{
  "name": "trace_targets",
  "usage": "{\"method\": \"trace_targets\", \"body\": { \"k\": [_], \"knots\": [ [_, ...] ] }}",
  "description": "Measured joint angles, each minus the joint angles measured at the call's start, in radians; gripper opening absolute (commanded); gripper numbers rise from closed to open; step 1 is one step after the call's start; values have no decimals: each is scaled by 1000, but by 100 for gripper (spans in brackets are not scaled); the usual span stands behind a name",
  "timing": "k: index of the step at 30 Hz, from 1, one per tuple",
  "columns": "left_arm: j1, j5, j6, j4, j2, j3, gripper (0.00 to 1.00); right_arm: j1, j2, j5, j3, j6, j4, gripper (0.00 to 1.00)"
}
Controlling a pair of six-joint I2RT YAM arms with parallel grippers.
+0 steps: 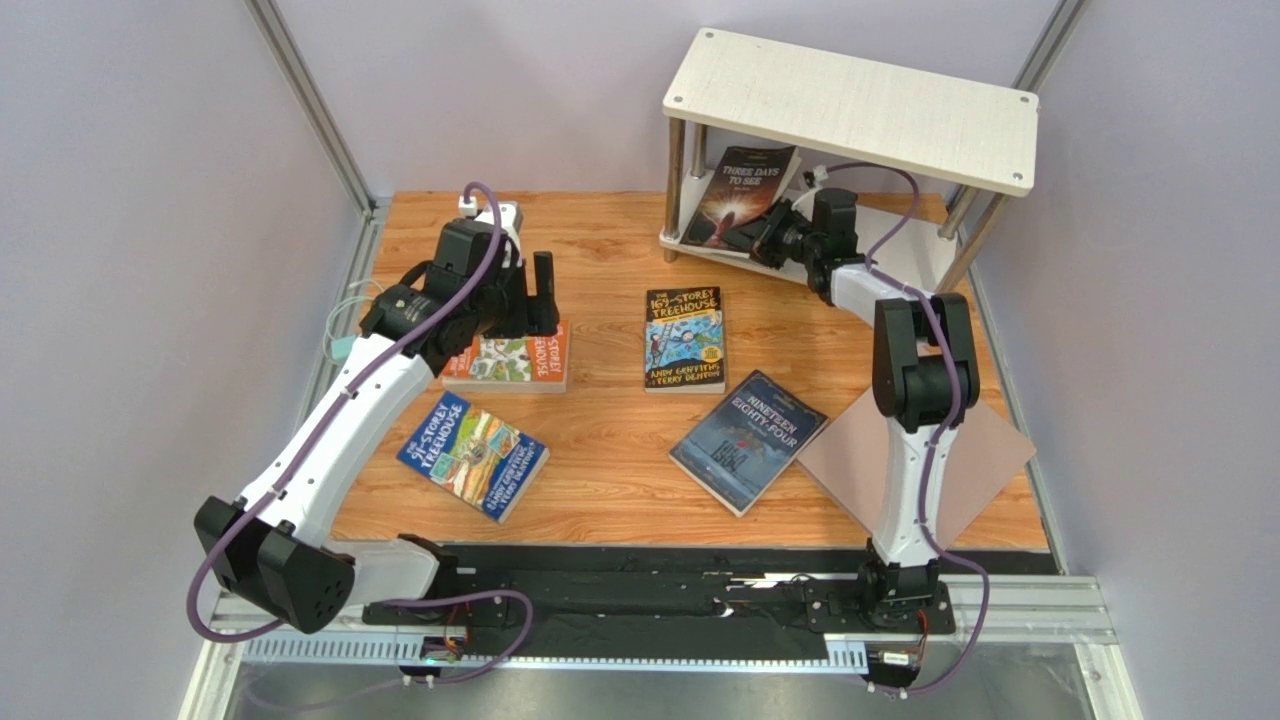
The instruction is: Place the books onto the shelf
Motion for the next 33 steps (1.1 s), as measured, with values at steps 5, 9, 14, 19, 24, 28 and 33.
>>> {"method": "trace_targets", "body": {
  "k": [5,9,14,19,24,28,33],
  "knots": [
    [0,4,6,0,0,-13,85,0,89,-15,116,7,-41,10],
    [0,5,10,0,0,-21,84,-2,116,-29,152,14,-63,29],
    [0,5,13,0,2,-22,84,-4,129,-29,178,11,-98,59],
    [0,8,13,3,5,-32,84,-3,129,-27,182,-13,-151,76],
    [0,20,13,8,5,-58,83,-1,126,-16,247,-61,-250,100],
    [0,37,13,10,5,-74,82,4,125,44,330,-143,-427,100],
    [0,62,12,16,3,-89,82,4,97,150,383,-245,-630,100]
  ]
}}
